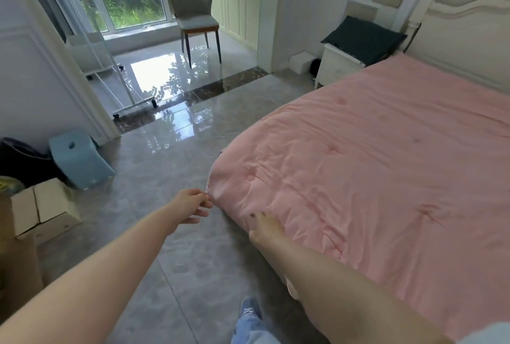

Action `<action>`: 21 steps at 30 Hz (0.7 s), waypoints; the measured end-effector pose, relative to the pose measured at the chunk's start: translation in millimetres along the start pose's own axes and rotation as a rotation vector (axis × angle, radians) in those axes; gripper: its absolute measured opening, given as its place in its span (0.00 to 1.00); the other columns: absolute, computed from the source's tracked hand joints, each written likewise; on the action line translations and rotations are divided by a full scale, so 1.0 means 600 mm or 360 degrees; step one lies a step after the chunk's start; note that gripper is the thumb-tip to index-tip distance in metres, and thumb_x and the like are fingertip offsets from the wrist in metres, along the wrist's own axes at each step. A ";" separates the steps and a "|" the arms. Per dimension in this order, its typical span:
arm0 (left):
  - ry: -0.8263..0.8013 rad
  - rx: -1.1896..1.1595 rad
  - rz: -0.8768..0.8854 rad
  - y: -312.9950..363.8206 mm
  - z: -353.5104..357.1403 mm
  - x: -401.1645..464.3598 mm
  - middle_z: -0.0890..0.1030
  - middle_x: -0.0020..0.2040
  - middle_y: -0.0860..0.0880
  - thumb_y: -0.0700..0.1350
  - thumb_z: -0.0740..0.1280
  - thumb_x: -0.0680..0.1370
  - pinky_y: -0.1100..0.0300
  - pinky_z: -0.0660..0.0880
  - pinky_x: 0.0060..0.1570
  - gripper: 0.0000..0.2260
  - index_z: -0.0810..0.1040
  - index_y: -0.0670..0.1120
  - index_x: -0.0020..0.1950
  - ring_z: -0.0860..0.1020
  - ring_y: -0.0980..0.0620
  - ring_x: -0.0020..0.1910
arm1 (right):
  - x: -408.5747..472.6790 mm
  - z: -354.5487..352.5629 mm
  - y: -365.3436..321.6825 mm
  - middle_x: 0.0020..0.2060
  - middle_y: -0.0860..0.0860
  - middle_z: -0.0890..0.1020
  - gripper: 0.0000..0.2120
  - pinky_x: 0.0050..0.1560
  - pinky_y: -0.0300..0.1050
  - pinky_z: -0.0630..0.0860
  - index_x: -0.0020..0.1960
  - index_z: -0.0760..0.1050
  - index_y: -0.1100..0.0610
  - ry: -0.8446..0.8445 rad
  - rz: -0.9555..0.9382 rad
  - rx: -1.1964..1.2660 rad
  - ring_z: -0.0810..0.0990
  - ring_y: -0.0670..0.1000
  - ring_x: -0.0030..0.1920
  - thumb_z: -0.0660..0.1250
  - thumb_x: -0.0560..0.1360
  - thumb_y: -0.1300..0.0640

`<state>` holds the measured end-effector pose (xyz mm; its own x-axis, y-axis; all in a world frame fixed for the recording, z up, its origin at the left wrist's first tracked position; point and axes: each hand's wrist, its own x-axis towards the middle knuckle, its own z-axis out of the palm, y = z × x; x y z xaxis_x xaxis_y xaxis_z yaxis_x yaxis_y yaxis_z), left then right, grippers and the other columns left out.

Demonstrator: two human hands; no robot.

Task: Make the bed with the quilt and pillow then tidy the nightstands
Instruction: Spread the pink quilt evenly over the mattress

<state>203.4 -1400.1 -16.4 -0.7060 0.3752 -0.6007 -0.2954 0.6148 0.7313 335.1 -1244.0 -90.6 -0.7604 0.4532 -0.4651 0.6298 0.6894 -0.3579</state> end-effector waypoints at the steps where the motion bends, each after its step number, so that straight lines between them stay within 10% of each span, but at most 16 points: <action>1: 0.0002 -0.0014 -0.0015 0.013 -0.008 0.020 0.83 0.53 0.46 0.44 0.60 0.81 0.56 0.75 0.47 0.10 0.79 0.44 0.55 0.80 0.49 0.46 | 0.024 -0.008 -0.008 0.69 0.56 0.70 0.26 0.70 0.48 0.66 0.72 0.67 0.52 0.0007 0.0007 0.0005 0.68 0.58 0.70 0.63 0.74 0.54; 21: -0.0187 0.0020 -0.0251 0.090 -0.300 0.370 0.83 0.52 0.48 0.46 0.63 0.80 0.59 0.74 0.45 0.09 0.79 0.45 0.56 0.80 0.49 0.46 | 0.370 -0.062 -0.268 0.71 0.54 0.67 0.26 0.69 0.49 0.65 0.74 0.63 0.50 -0.0112 0.0332 0.0007 0.65 0.57 0.72 0.59 0.76 0.56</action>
<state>-85.2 -1408.2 -52.1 -0.5713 0.3515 -0.7417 -0.3880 0.6806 0.6214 59.2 -1233.4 -106.2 -0.6006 0.5452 -0.5848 0.7733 0.5820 -0.2516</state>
